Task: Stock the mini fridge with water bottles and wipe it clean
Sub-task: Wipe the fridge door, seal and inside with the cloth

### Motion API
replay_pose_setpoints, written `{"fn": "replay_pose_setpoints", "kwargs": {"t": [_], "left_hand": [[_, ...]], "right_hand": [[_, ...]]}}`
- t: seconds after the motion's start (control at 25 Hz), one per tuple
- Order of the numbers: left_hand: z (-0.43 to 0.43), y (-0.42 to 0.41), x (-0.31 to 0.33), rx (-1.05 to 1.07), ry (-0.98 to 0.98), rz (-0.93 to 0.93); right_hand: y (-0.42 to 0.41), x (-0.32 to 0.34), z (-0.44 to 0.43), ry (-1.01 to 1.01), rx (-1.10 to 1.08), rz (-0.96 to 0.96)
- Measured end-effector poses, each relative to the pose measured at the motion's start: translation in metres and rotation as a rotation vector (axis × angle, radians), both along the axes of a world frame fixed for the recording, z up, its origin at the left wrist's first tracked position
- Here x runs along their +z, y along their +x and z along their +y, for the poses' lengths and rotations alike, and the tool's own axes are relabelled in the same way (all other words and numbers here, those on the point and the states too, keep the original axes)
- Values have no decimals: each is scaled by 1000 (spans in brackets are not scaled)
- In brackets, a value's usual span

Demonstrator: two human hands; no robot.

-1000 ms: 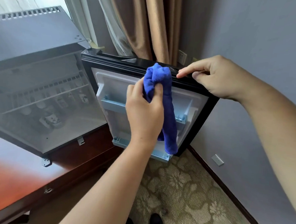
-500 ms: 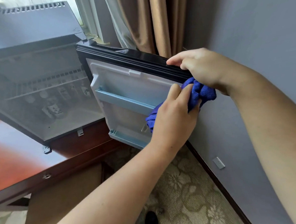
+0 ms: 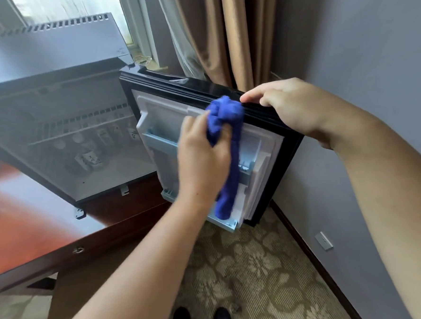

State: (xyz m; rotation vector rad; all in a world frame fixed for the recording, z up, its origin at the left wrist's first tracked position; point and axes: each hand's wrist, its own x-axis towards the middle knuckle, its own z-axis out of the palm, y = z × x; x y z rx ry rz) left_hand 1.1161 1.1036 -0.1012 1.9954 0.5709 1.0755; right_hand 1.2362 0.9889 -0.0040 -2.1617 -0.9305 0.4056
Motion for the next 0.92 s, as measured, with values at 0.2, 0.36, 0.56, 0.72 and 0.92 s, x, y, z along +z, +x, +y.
{"fn": "replay_pose_setpoints", "kwargs": {"t": [0.2,0.36,0.56,0.72,0.92], "left_hand": [[-84,6,1,-268,131,137],[-49,-5,-8,-181,161,121],[41,-21,-14,143,-40,113],[58,-34,-21,161,-29,172],[116,-47,-15,268,-372,153]], "right_hand": [[2,5,-1,-29,3,30],[-1,3,-1,-3,-26,30],[-6,2,-4,-21,-32,18],[-10,3,-4,-34,-23,32],[-20,4,5,-81,-44,-134]]}}
